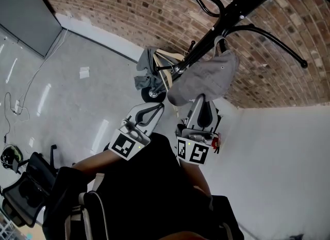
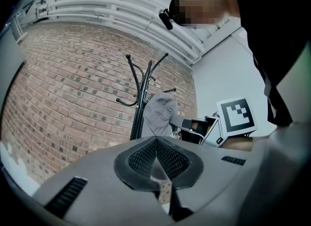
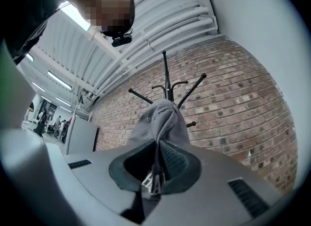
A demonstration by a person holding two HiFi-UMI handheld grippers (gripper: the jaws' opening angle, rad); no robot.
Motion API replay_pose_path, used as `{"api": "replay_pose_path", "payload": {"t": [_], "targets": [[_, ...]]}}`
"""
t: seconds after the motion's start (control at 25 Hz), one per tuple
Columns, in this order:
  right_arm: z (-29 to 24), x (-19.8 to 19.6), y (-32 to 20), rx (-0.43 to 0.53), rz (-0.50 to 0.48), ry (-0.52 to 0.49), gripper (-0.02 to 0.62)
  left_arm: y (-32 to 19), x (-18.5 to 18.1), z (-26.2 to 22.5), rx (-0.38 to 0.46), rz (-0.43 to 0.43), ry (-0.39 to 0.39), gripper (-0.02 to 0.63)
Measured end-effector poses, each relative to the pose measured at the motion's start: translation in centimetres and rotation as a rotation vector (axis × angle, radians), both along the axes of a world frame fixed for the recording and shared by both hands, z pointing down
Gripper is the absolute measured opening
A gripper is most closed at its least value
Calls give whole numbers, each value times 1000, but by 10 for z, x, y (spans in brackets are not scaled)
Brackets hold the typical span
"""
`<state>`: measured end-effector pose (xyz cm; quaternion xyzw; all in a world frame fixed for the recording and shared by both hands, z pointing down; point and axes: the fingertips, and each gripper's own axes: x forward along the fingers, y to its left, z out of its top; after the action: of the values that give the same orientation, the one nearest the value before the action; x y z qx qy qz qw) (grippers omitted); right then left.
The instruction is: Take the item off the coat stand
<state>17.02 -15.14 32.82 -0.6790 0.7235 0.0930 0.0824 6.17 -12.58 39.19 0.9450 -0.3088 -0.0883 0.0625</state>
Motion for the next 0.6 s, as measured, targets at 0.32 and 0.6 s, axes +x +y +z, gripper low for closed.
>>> {"api": "replay_pose_path", "payload": {"t": [0.32,0.6], "targets": [[-18,2,6,35,32,17,37,-1,-2,0,-3,13,15,18],[-33,0,10,75,23,12,37,0,-5,-2,1,9,11,18]]}}
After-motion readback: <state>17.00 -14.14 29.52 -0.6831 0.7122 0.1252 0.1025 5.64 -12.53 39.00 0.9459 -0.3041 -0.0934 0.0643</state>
